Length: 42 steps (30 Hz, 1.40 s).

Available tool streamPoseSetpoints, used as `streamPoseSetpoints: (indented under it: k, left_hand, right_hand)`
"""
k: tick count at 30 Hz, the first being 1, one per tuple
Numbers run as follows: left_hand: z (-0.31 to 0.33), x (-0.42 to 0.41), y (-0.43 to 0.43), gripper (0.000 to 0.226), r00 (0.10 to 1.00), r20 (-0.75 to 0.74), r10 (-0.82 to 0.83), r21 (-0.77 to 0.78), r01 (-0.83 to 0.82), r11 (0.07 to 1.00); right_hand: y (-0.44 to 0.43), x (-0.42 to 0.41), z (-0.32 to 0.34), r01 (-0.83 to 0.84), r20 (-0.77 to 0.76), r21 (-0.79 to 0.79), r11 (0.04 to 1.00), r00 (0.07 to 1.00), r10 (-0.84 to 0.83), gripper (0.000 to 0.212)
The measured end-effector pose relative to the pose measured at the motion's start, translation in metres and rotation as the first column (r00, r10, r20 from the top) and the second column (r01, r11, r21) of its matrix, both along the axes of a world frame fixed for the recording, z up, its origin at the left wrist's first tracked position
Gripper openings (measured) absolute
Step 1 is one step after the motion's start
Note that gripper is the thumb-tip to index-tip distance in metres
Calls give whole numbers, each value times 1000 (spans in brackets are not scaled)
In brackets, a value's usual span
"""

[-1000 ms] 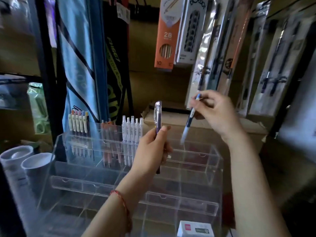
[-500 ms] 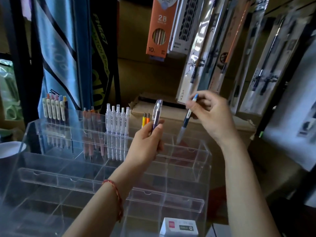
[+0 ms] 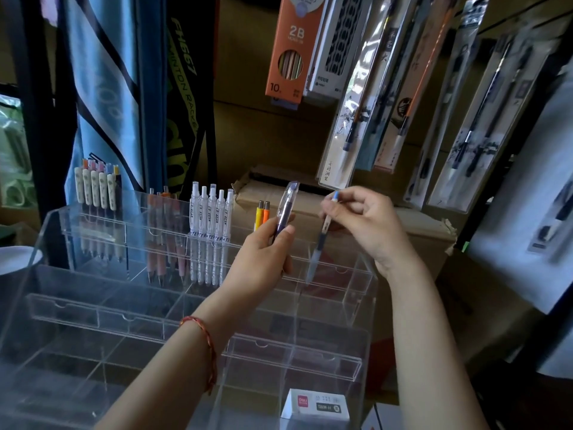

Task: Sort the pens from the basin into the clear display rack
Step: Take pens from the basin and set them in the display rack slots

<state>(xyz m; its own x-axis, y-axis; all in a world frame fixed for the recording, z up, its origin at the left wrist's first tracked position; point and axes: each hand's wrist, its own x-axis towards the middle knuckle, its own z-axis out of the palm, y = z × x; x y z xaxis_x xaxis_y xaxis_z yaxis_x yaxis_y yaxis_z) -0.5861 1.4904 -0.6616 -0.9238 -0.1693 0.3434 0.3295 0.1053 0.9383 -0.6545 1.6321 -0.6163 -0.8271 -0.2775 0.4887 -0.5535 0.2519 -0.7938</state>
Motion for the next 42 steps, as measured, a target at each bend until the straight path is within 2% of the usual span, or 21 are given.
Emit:
streamPoseSetpoints:
  k: [2, 10, 13, 15, 19, 22, 25, 26, 28, 30, 31, 33, 36, 42]
  left_hand:
    - [-1, 0, 0, 18, 1000, -8, 9, -11, -9, 1000]
    - [-3, -1, 2, 19, 999, -23, 50, -38, -50, 998]
    - [-4, 0, 1, 18, 999, -17, 38, -39, -38, 999]
    - [-4, 0, 2, 17, 999, -9, 32, -32, -32, 999]
    - [-2, 2, 2, 15, 1000, -4, 23, -23, -23, 999]
    - [0, 4, 1, 14, 1000, 22, -18, 5, 18, 1000]
    - [3, 6, -1, 25, 998, 42, -39, 97, 35, 995]
    - [4, 7, -2, 29, 999, 35, -37, 142, 32, 989]
    - [7, 10, -5, 31, 1000, 2, -17, 185, 16, 983]
    - [10, 12, -8, 27, 999, -42, -2, 186, 9, 983]
    - [12, 12, -8, 24, 998, -58, -3, 192, 14, 981]
    - [14, 12, -9, 20, 997, -69, -23, 214, 37, 976]
    - [17, 13, -9, 18, 995, -66, -71, 248, 85, 965]
    - [18, 16, -4, 17, 996, -78, -44, 216, 60, 974]
  right_hand:
    - [2, 2, 4, -32, 27, -96, 995, 999, 34, 3]
    - [1, 5, 4, -67, 11, -54, 996, 998, 68, 14]
    - [1, 4, 0, -80, 66, 125, 989, 995, 72, 24]
    - [-1, 4, -3, -65, 70, 229, 971, 996, 51, 18]
    - [-1, 4, -1, -67, 89, 235, 970, 995, 47, 17]
    - [-2, 4, 1, -58, 127, 345, 937, 992, 14, 30]
    - [-1, 7, 4, -51, 156, 414, 909, 988, -16, 44]
    - [0, 9, 7, -28, 115, 399, 917, 993, -20, 44]
    - [1, 13, 14, 71, -63, 330, 941, 997, -53, 38]
    - [-2, 20, 23, 141, -247, 189, 972, 965, -92, 23]
    - [-5, 24, 27, 128, -283, 124, 984, 955, -89, 17]
    - [-14, 32, 32, 54, -267, 85, 995, 963, -30, 16]
    - [-26, 38, 31, -102, -180, 118, 988, 976, 122, 17]
    - [-35, 38, 28, -243, -77, -77, 967, 969, 237, 17]
